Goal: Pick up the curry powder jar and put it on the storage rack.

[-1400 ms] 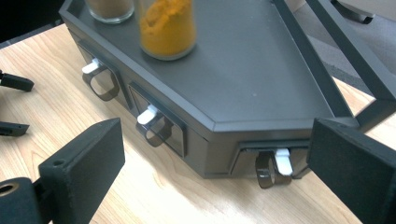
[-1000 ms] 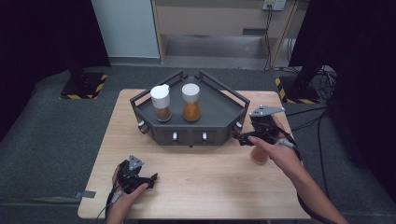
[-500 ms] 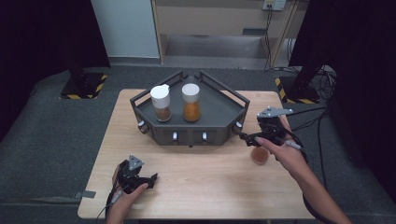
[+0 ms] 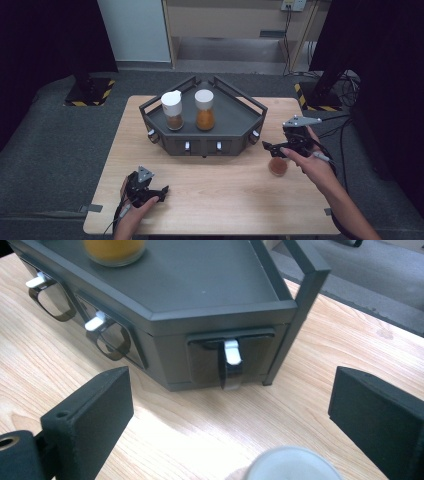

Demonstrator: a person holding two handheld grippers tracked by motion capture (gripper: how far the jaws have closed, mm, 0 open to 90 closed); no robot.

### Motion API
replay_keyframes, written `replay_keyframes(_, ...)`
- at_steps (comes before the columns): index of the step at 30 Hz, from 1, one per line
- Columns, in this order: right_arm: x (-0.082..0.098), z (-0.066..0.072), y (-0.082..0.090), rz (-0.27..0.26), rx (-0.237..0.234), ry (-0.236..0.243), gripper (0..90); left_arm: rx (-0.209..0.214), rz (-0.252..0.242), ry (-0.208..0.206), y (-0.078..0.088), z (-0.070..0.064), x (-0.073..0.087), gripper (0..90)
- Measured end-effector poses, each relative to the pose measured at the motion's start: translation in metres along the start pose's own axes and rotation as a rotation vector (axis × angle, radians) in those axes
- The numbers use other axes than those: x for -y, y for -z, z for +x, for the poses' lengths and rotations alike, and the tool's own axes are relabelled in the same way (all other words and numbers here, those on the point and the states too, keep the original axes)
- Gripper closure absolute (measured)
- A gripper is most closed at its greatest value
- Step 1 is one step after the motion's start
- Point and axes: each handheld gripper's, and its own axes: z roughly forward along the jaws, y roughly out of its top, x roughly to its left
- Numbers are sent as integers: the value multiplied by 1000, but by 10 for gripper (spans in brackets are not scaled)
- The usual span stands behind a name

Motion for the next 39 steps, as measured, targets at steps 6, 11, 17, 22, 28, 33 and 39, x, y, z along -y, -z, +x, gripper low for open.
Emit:
replay_keyframes(6, 6, -6, 5, 6, 18, -10, 42, 0, 0, 0, 0, 0, 0, 17)
replay_keyframes(11, 13, -11, 8, 4, 32, -25, 43, 0, 0, 0, 0, 0, 0, 17)
replay_keyframes(17, 22, -16, 10, 10, 39, -45, 43, 0, 0, 0, 0, 0, 0, 17)
replay_keyframes(22, 31, -19, 12, 14, 41, -61, 43, 0, 0, 0, 0, 0, 0, 17)
replay_keyframes(28, 39, -21, 12, 19, 43, -78, 43, 0, 0, 0, 0, 0, 0, 17)
replay_keyframes(33, 46, -23, 13, 18, 40, -86, 43, 0, 0, 0, 0, 0, 0, 17)
replay_keyframes(39, 54, -24, 12, 32, 41, -93, 43, 0, 0, 0, 0, 0, 0, 17)
